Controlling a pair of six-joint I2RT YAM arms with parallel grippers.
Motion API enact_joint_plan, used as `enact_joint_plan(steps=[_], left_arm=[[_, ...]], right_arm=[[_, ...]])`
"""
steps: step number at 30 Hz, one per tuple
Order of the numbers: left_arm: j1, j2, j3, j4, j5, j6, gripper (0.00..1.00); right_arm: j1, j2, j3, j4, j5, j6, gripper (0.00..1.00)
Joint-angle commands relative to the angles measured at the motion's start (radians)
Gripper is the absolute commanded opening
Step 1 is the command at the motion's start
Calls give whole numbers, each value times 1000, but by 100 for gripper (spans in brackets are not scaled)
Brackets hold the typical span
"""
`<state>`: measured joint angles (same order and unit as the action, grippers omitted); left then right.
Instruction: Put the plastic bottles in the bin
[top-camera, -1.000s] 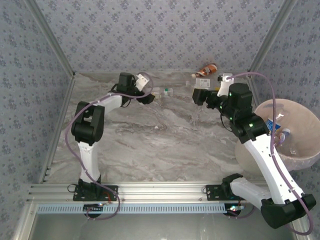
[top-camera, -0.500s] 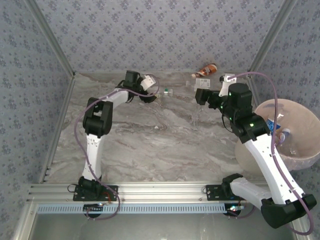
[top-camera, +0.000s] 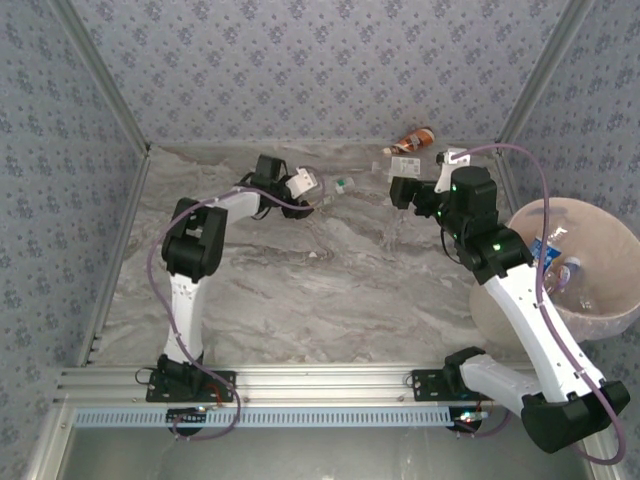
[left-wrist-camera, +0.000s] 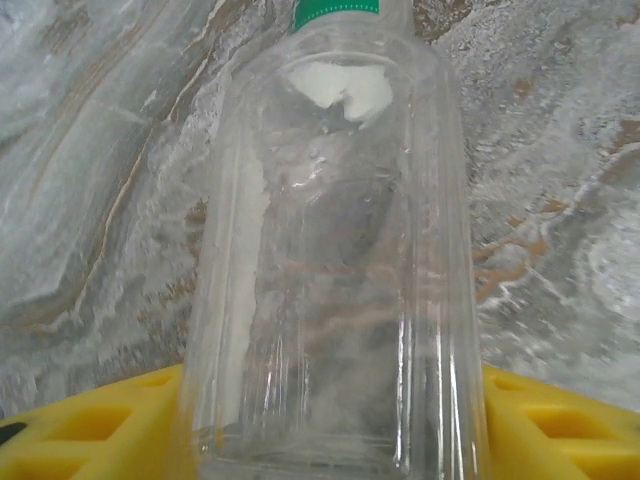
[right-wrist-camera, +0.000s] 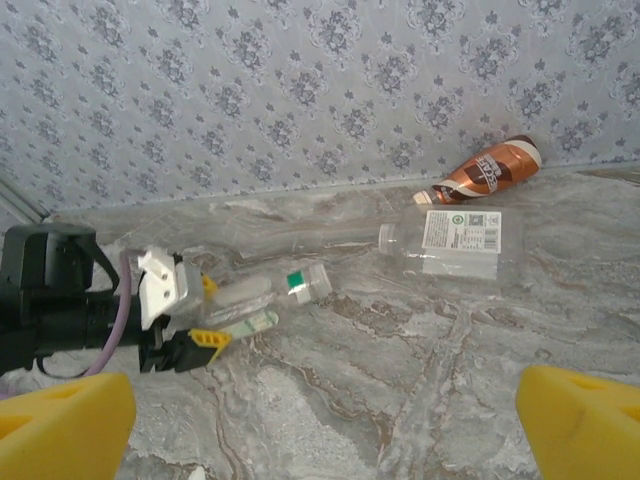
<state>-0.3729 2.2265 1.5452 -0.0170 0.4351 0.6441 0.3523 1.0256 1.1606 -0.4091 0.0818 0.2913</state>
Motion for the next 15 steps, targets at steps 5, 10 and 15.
enact_joint_plan(steps=[5,10,15], left_arm=[[-38,-141,-193,152,-97,-129,50],[-63,-237,-319,234,-143,-231,50],[-90,-351,-405,246,-141,-384,45]], right_arm=[[5,-18,-33,75,-23,-9,100],[5,-16,-39,57,-50,-5,100],[5,4,-80,85,-68,77,100]])
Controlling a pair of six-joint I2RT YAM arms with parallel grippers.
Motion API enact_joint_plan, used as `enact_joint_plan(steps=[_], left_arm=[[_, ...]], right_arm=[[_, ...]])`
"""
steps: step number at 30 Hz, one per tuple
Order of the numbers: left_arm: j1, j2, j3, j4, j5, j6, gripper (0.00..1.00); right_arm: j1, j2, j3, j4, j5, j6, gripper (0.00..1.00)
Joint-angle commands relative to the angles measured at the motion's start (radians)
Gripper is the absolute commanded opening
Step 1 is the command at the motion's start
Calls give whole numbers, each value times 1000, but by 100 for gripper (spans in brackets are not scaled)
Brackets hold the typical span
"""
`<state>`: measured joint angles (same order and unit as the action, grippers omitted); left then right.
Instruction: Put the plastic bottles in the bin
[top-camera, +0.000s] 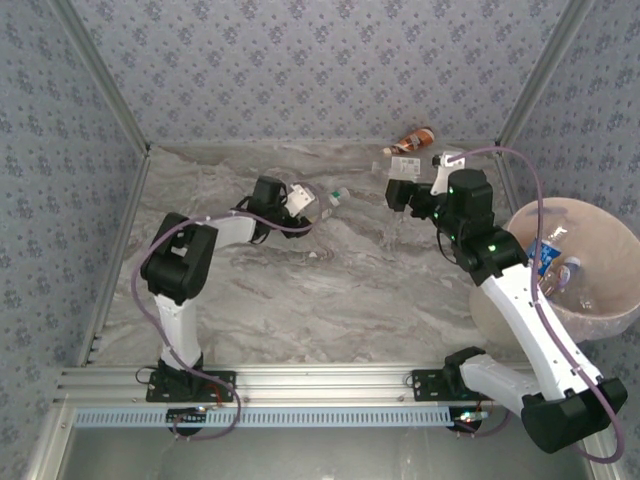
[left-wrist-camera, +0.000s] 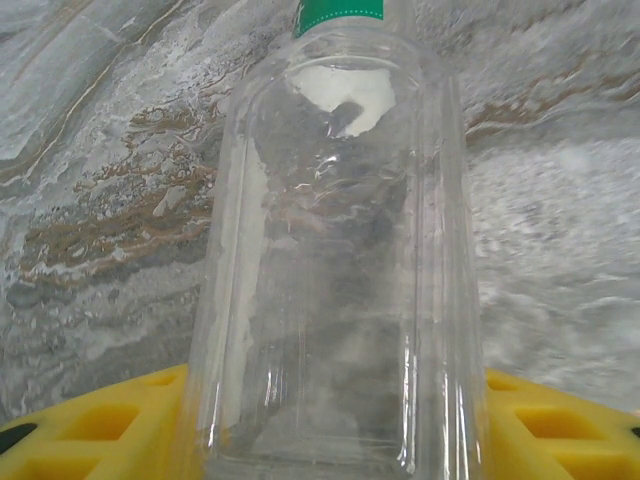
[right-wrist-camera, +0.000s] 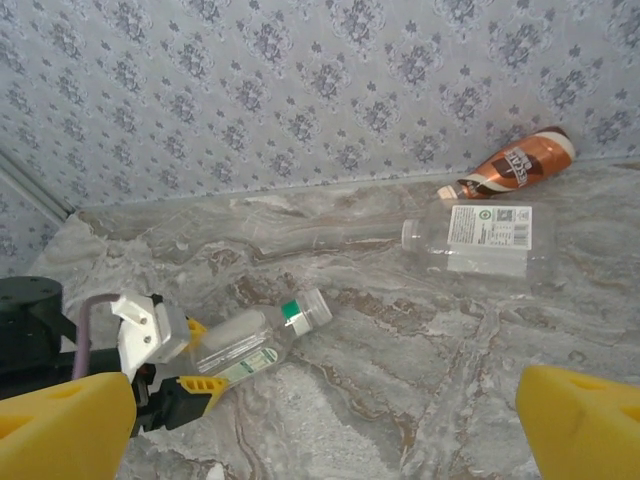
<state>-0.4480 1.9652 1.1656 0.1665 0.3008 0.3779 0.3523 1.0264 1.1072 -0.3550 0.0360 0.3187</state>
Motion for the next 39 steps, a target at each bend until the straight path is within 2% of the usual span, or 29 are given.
enact_joint_plan(steps=[1,7,11,19,25,27,35,39], left_arm=[[-30,-112,-45,65,-18,-142,44],[-125,-265,-228,225,-97,-273,44],[-193,-378,-303,287,-90,-340,44],[-260,-455,-314,372,-11,-468,44],[-301,-454,-295,383,24,-459,44],[-304,-452,-294,394,29,-465,44],[-308,-452,-292,400,43,-479,44],[-309,-450,-281,384,49,-482,45]], right_arm=[[4,12,-37,51,-30,65,100],[7,72,-111,168,-75,231,100],[7,111,-159,290,-136,384,100],[-10,219,-169,367,-214,514,100],[-15,262,-171,516,-328,558,98],[-17,271,-170,527,-334,576,93],[-25,249,-204,504,-287,603,56],[-26,234,-205,511,-290,602,45]])
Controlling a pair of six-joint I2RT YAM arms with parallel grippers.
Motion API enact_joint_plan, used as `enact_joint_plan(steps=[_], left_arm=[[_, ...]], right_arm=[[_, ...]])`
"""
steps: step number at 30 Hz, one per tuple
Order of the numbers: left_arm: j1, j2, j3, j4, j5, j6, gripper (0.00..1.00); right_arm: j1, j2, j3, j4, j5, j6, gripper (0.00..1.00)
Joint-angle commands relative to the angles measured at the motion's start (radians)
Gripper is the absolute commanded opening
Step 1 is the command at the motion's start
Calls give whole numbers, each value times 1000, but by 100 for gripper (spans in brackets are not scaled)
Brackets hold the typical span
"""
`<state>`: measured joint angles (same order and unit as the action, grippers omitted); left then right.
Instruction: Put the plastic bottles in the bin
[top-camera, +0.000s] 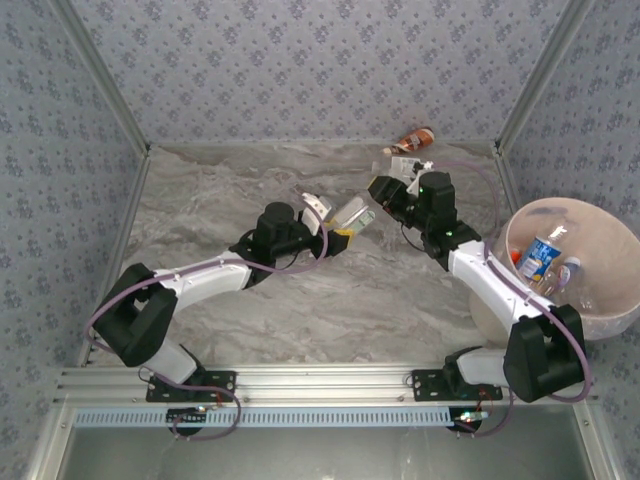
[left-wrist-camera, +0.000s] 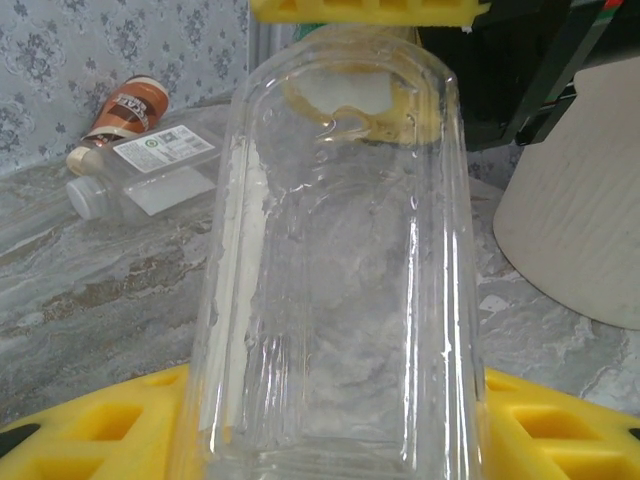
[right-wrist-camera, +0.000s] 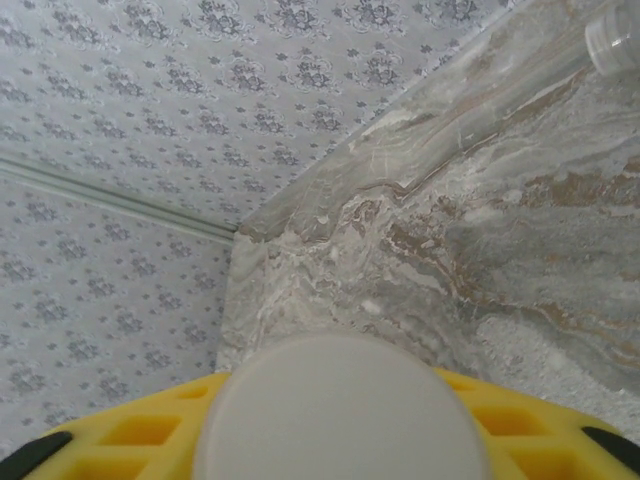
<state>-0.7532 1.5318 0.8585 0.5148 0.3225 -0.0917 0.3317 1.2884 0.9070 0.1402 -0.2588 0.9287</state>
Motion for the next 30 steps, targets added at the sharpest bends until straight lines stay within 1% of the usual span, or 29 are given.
enact_joint_plan(steps=[1,5,7,8,9,10,12,15,21,27,30], left_arm=[[-3,-16,31,28,32,-11,46],[-3,-14,50,-10,54,-16,48],[-4,-18,51,-10,57,-27,51],[-3,-20,53,-17,63,-28,58],[-3,-22,61,-33,69,-27,71],[-3,-25,68,-44,70,-29,81],[-2,-30,73,-46,77,-33,98],[-2,-44,52,4,70,-40,98],[2,-90,-18,134,-23,-63,98],[3,-139,-62,188,-174,-79,98],[2,-147,-61,159,-276,-97,98]], right_arm=[[-6,-30,-5,18,2,-13,43],[-6,-38,-3,32,-14,-22,36],[-7,-48,-1,23,-20,-27,34],[-6,-57,0,11,-20,-39,34],[-8,-67,4,-6,-16,-56,34],[-10,-78,8,-26,-8,-74,33],[-18,-101,32,-85,10,-123,32],[-33,-137,89,-212,42,-216,31],[-86,-222,186,-384,129,-372,30],[-145,-309,277,-516,220,-515,30],[-171,-343,356,-568,256,-577,30]])
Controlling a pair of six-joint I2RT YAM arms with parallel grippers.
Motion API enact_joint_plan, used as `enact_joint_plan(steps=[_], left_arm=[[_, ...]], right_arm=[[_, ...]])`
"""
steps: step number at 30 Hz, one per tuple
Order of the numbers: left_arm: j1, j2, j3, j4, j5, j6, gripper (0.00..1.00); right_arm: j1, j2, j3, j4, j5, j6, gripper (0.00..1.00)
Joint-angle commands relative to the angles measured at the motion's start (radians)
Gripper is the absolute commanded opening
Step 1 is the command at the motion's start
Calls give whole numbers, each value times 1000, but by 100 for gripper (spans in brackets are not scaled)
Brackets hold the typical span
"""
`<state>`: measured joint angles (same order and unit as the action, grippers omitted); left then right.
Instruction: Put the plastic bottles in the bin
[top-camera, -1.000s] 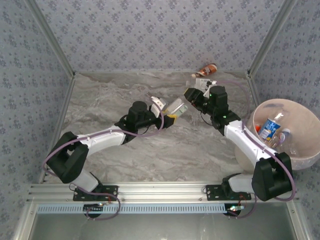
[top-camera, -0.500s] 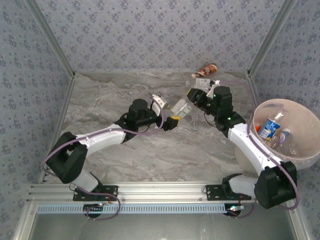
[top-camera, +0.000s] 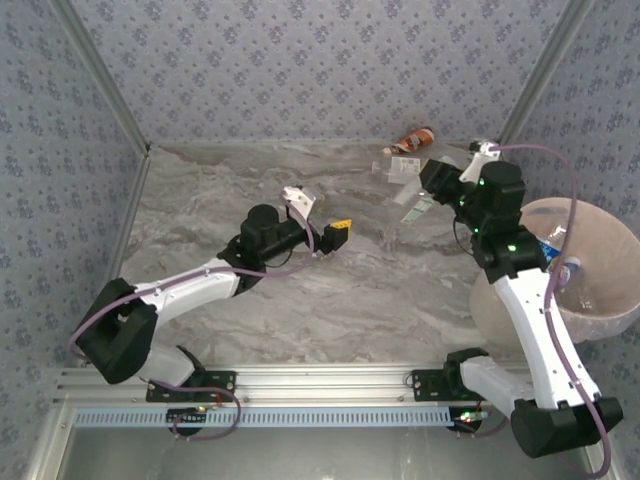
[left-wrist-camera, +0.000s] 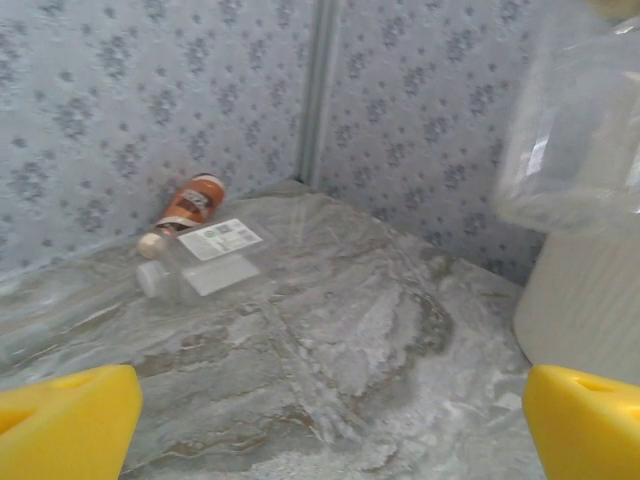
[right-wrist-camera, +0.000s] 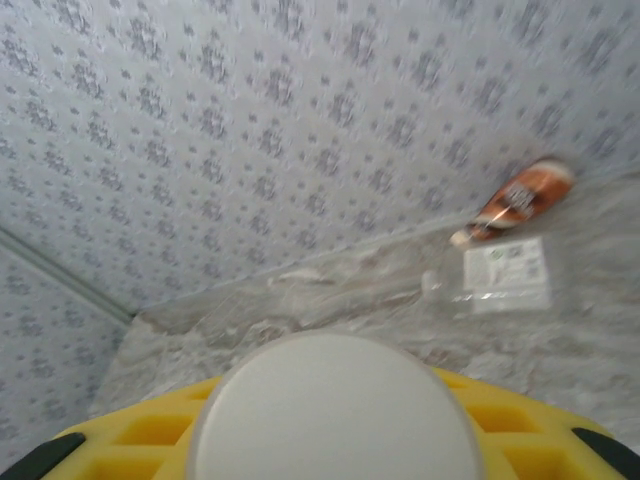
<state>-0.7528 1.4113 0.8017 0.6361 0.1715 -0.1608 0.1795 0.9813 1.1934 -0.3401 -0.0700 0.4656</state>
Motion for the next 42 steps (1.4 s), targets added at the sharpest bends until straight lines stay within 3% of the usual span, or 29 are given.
enact_joint_plan(steps=[1,12,18,25,31,36,38,42], left_arm=[[4,-28,0,23,-155,-41,98],[15,-18,65,-120,-222,-40,98],[18,0,68,-111,-239,-46,98],[23,40,83,-89,-235,-67,98],[28,55,104,-96,-222,-73,98],[39,66,123,-118,-204,-71,98],[45,73,130,-121,-193,-80,98],[53,85,148,-125,-165,-108,98]], right_arm=[[-26,-46,86,-99,75,-133,29],[-100,-96,272,-250,180,-288,29],[-105,-90,445,-478,374,-390,27],[-161,-36,580,-711,432,-432,26],[-377,117,725,-929,357,-481,27],[-530,154,744,-975,301,-488,29],[-562,171,738,-1011,349,-491,29],[-631,179,667,-1018,564,-541,27]])
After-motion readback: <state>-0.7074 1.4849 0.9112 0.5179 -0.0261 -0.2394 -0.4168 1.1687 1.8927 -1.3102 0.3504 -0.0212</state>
